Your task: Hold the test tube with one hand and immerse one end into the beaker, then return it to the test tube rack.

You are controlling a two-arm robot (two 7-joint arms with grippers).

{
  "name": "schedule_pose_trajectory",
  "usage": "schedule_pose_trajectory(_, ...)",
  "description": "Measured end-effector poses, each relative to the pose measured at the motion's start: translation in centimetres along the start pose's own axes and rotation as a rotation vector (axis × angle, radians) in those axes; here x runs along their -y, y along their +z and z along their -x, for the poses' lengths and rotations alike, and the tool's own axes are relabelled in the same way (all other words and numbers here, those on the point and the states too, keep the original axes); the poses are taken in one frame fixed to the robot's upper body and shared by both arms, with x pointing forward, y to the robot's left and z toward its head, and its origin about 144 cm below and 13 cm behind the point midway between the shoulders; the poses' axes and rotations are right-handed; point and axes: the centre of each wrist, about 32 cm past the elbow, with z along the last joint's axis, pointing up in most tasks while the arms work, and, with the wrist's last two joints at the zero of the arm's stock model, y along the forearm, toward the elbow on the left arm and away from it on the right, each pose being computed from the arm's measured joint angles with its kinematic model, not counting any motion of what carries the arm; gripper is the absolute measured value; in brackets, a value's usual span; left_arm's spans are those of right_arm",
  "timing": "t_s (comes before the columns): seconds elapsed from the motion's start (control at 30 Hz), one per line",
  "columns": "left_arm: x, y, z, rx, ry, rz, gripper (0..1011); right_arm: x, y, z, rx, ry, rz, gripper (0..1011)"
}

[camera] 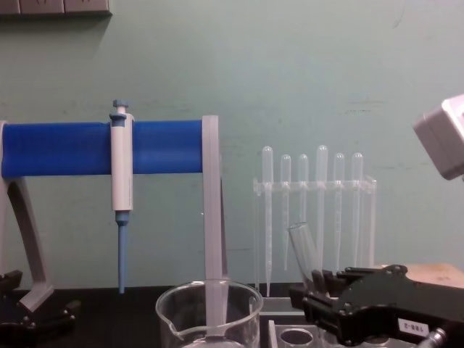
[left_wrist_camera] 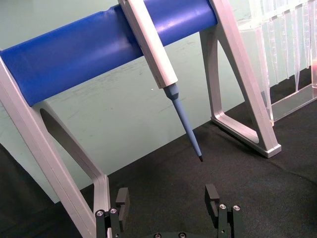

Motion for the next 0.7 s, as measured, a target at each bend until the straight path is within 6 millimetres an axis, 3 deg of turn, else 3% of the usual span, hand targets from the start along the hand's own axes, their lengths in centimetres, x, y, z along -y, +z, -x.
schedule_pose_trajectory(0.17,0.0,0.0,0.0,0.000,0.000,0.000,1000,1.1,-0.2,0.2,-0.010,-0.005,0.021,469)
schedule_pose_trajectory(0.3,0.0,0.0,0.0,0.000,0.000,0.000,1000,3.2,-0.7,0.6,-0.031,-0.024,0.049,629)
schedule_pose_trajectory(0.4,0.0,0.0,0.0,0.000,0.000,0.000,1000,4.4,-0.8,0.7,-0.037,-0.040,0.058,687)
schedule_pose_trajectory(0.5,0.0,0.0,0.0,0.000,0.000,0.000,1000,6.1,-1.0,0.3,-0.050,-0.094,0.053,796)
schedule_pose_trajectory(0.7,0.0,0.0,0.0,0.000,0.000,0.000,1000,7.1,-1.8,-0.9,-0.065,-0.222,0.018,956)
